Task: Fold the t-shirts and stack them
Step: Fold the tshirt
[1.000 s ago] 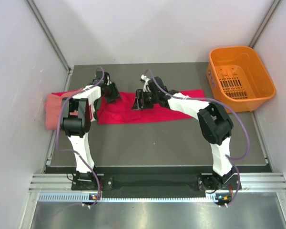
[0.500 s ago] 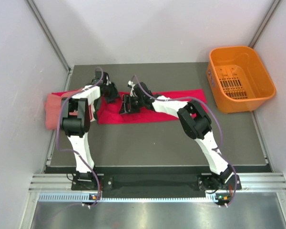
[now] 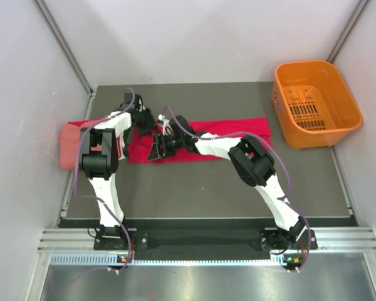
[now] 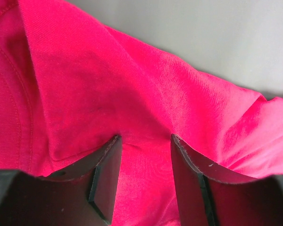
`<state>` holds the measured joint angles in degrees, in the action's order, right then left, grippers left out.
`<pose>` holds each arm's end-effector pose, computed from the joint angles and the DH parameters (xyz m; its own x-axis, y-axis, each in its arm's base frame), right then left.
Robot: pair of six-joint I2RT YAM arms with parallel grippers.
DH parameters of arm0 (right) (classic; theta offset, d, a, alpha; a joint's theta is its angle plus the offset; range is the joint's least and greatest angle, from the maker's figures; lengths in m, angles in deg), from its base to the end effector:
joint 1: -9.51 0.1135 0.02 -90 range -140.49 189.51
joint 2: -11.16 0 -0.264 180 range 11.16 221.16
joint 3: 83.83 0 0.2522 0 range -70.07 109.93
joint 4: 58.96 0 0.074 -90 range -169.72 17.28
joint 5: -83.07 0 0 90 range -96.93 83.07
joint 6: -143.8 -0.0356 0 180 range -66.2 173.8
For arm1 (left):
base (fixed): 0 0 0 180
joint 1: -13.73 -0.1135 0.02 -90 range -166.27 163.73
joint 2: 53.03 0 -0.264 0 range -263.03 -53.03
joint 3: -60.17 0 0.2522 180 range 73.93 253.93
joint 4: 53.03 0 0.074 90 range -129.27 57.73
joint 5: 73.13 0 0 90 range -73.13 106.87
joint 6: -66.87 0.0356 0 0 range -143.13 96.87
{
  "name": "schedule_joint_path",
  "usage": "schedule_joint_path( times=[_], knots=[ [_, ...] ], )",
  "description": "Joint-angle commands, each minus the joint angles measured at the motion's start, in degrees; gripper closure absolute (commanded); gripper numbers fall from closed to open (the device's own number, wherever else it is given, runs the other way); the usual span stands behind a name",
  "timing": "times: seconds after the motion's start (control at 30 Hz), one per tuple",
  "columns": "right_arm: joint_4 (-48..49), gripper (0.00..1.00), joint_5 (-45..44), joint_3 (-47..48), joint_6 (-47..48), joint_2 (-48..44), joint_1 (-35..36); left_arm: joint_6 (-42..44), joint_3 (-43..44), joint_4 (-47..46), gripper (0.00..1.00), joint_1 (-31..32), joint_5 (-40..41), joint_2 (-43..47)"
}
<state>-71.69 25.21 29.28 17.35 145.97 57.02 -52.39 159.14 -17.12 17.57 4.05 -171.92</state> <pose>0.3415 0.4009 0.1487 -0.8542 -0.1878 -0.4848 -0.5138 0.4475 0.7320 0.4442 -0.0377 0.1688 -0.8129 -0.4231 -0.4003 -0.2380 0.8686 -0.4347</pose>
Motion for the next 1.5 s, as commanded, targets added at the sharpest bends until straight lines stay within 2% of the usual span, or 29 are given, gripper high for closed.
schedule_joint_path(
  times=[0.0, 0.17, 0.27, 0.33, 0.5, 0.57, 0.67, 0.7, 0.77, 0.8, 0.93, 1.03, 1.2, 1.3, 1.47],
  knots=[
    [3.18, 0.41, 4.59, -3.36, 2.42, -2.96, 2.5, 0.69, 1.27, 1.93, 0.49, -1.11, 1.66, -2.05],
    [2.48, 0.42, 6.18, -12.83, 5.94, -11.21, 4.87, 0.43, 1.89, 2.02, 0.49, -1.11, 1.48, -2.31],
    [1.0, 0.43, -1.18, -22.92, 9.01, -21.48, 3.65, 0.25, 1.28, 1.93, 0.49, -1.02, 1.48, -0.74],
    [-2.34, 0.44, -9.7, -27.17, 12.09, -30.53, 2.68, 0.08, -0.74, 0.53, 0.47, -1.02, 1.57, 2.67],
    [-10.52, 0.45, -20.6, -40.88, 14.56, -49.41, -4.69, 0.43, -6.18, 0.0, 0.41, 0.12, 5.6, 12.61],
    [-13.15, 0.47, -22.81, -45.27, 14.47, -53.4, -9.68, 0.25, -8.38, -0.53, 0.4, 0.56, 7.1, 17.89],
    [-15.54, 0.47, -26.33, -49.15, 14.82, -58.59, -16.38, -1.33, -16.79, -2.98, 0.34, 0.74, 9.73, 25.53],
    [-15.98, 0.47, -28.78, -49.69, 15.0, -59.91, -18.05, -1.94, -18.74, -3.86, 0.27, 0.73, 10.79, 29.73],
    [-16.85, 0.47, -30.99, -50.39, 15.53, -60.71, -21.74, -4.22, -22.35, -5.88, 0.06, 0.56, 15.79, 34.06],
    [-17.12, 0.48, -33.78, -50.48, 15.62, -60.8, -22.89, -5.36, -26.02, -7.2, 0.02, 0.56, 17.29, 38.08],
    [-17.39, 0.5, -38.64, -50.05, 15.71, -60.54, -27.72, -11.6, -32.03, -8.71, 0.02, -1.8, 21.61, 45.4],
    [-17.21, 0.52, -39.61, -49.08, 15.36, -59.22, -30.88, -11.7, -33.88, -8.35, 0.03, -1.9, 22.31, 49.19],
    [-16.43, 0.57, -38.47, -46.18, 13.07, -52.9, -35.37, -14.24, -35.9, -5.38, 0.05, -1.64, 15.83, 51.74],
    [-15.28, 0.58, -38.29, -44.42, 12.19, -49.12, -36.87, -14.86, -36.43, -1.95, 0.05, 0.29, 15.62, 52.01],
    [-15.72, 0.59, -39.17, -40.99, 12.8, -43.85, -37.75, -17.93, -41.17, -1.06, 0.05, 7.76, 18.71, 53.58]
  ],
)
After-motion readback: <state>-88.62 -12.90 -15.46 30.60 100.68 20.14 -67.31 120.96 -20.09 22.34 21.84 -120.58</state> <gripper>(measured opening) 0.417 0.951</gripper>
